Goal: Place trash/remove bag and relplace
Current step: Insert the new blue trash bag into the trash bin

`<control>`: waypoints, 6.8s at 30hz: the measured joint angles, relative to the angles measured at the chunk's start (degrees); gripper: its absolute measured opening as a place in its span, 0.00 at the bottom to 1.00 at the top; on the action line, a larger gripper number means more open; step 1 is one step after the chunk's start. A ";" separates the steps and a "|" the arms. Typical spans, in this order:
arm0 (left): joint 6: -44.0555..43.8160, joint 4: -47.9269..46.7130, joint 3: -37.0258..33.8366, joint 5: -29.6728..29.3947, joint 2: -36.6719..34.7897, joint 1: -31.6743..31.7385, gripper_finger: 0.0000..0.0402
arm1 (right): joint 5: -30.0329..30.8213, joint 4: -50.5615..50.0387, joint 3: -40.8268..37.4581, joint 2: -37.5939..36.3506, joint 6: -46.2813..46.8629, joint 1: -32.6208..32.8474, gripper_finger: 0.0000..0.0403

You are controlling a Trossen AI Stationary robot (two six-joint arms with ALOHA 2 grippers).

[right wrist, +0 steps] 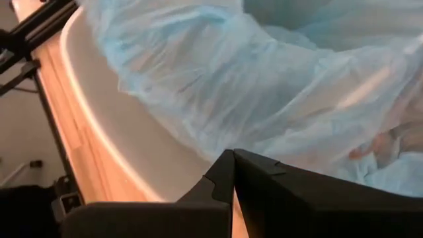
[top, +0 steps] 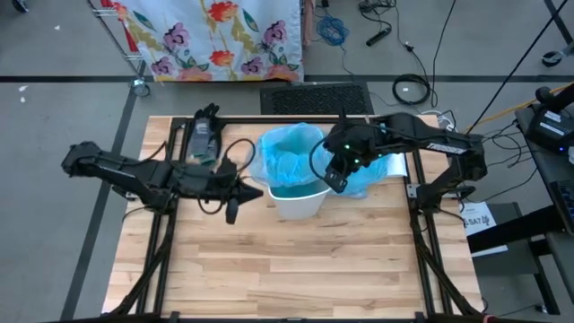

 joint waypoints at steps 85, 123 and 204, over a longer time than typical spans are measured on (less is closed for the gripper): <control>8.15 -3.49 5.84 -11.35 0.47 -0.60 0.00 | 21.35 3.08 6.43 5.11 -27.86 13.92 0.00; 8.30 5.02 5.79 -9.52 4.08 -2.39 0.00 | 10.56 12.99 -6.30 5.23 -13.33 19.26 0.00; 39.00 -4.32 12.17 -18.30 7.47 -6.53 0.31 | 9.39 12.93 0.20 4.99 -7.78 20.07 0.29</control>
